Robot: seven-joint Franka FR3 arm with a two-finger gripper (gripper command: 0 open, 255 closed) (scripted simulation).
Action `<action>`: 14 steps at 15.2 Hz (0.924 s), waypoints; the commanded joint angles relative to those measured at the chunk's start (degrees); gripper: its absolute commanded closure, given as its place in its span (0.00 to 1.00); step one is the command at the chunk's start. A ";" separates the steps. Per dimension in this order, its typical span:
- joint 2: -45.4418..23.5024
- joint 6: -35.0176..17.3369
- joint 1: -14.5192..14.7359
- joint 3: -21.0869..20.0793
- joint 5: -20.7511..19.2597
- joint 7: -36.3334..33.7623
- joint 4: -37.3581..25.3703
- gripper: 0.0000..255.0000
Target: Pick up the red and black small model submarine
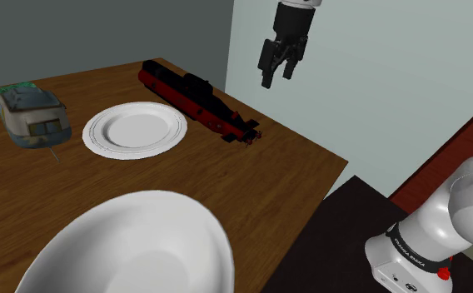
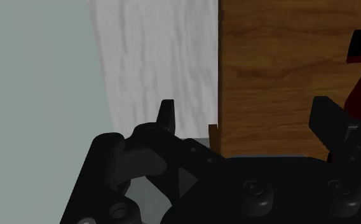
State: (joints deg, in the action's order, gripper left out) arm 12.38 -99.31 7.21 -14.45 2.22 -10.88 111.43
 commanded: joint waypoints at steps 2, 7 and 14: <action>-5.73 0.21 0.88 -1.73 -0.09 -2.60 -6.00 0.00; -16.03 1.63 2.99 -4.28 -1.46 -7.07 -17.80 0.00; -33.14 7.15 8.47 -6.46 -5.37 -12.88 -40.51 0.00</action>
State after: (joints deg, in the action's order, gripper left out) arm -18.14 -93.30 14.95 -20.78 -2.58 -23.28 74.70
